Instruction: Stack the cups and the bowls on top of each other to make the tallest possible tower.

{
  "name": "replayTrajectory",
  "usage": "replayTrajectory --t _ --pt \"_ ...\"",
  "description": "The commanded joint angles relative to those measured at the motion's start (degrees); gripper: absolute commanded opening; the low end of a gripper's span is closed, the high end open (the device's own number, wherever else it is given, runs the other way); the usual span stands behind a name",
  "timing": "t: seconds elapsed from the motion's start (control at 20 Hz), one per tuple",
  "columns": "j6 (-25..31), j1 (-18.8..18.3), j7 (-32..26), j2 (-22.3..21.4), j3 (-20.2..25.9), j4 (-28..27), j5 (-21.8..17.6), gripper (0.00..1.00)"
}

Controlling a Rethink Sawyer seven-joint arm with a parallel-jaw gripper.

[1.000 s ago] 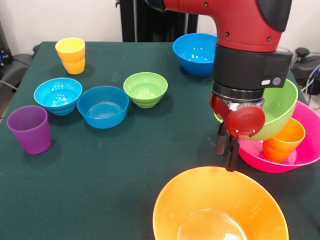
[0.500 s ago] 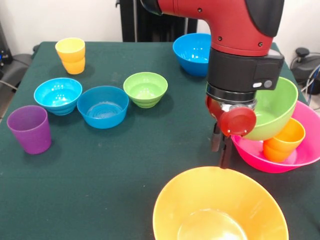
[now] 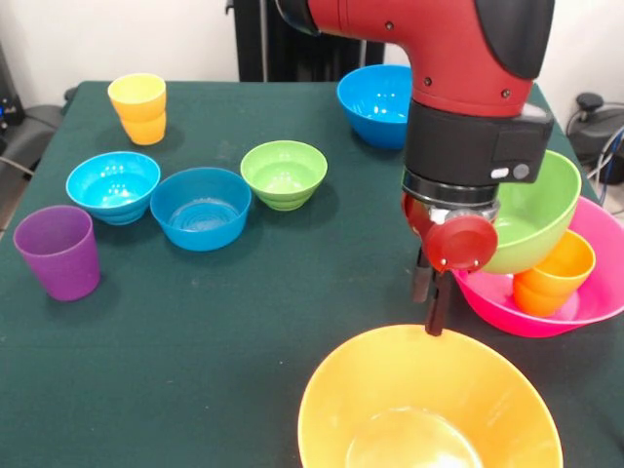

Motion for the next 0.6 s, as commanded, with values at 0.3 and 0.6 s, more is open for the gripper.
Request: replayTrajectory --t 0.3,0.6 --pt "-11.7 3.37 13.33 7.14 4.31 3.71 8.45 1.0" --pt "-13.22 3.62 10.85 7.41 4.56 4.84 10.71 1.0"
